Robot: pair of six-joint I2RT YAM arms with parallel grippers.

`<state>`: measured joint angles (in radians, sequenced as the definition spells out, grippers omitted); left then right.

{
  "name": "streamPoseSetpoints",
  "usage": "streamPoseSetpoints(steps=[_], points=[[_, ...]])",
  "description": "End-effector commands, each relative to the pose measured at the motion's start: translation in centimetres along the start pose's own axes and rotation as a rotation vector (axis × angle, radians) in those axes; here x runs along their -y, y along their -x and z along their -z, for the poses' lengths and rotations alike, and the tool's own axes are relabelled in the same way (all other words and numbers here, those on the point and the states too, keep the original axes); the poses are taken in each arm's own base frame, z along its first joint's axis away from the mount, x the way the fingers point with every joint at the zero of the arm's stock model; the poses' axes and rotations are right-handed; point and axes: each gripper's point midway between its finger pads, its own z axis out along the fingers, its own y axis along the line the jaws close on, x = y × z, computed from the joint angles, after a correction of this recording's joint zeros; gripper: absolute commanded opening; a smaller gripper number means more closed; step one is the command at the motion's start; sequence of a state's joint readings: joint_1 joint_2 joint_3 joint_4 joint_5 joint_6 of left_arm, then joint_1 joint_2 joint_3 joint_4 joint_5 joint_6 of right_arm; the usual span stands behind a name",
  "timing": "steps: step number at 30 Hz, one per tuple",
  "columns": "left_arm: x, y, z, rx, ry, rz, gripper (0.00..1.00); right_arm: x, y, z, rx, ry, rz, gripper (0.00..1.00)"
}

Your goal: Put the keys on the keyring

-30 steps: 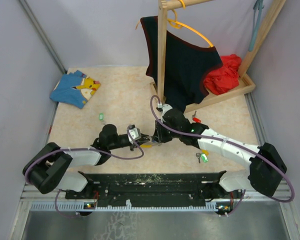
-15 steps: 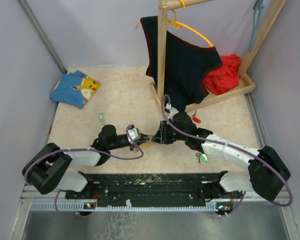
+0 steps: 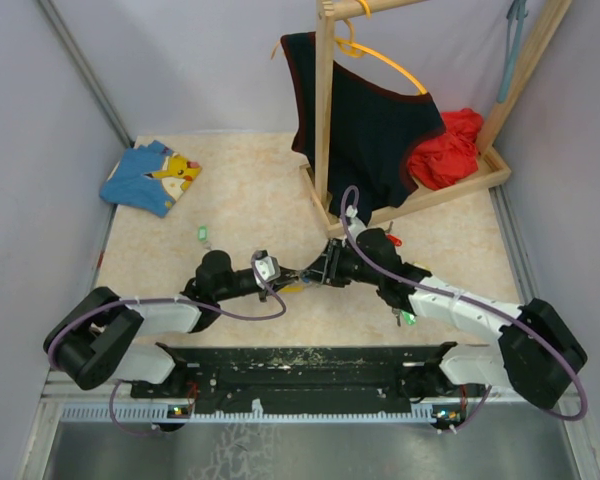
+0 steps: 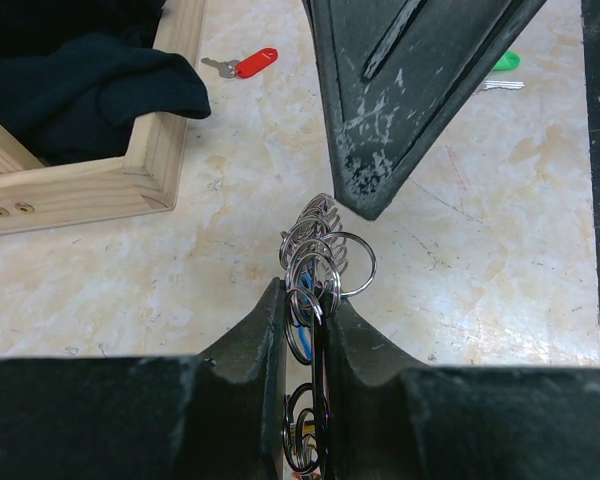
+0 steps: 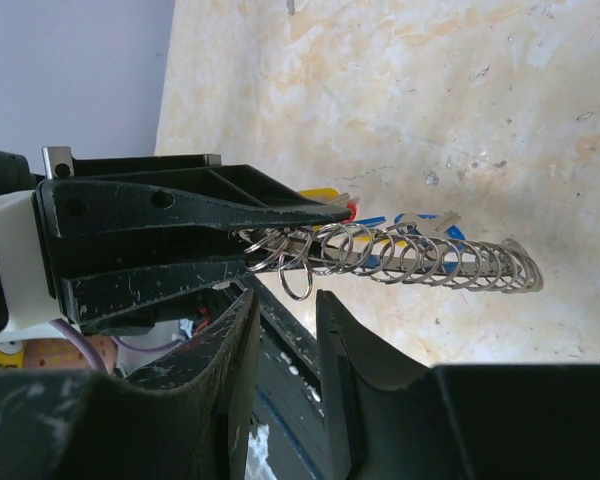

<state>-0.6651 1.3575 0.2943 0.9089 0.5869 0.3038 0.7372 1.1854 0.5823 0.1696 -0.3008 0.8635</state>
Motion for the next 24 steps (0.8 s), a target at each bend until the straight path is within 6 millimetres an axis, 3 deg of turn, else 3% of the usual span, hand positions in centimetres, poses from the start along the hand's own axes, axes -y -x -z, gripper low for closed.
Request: streamPoseSetpoints(steps=[1, 9, 17, 24], points=[[-0.4, 1.9, 0.0, 0.065, 0.014, -0.031, 0.00, -1.4, 1.1, -0.6, 0.038, 0.078, -0.037, 0.29], [-0.3, 2.0, 0.1, 0.070, 0.011, -0.030, 0.00, -0.4, 0.6, -1.4, 0.032, 0.062, -0.070, 0.26], [-0.2, 2.0, 0.1, 0.077, 0.005, -0.030, 0.00, -1.4, 0.9, -1.9, 0.040, 0.126, -0.076, 0.23], [0.2, 1.9, 0.0, 0.078, -0.014, -0.029, 0.00, -1.5, 1.2, -1.7, 0.057, 0.124, -0.053, 0.10]])
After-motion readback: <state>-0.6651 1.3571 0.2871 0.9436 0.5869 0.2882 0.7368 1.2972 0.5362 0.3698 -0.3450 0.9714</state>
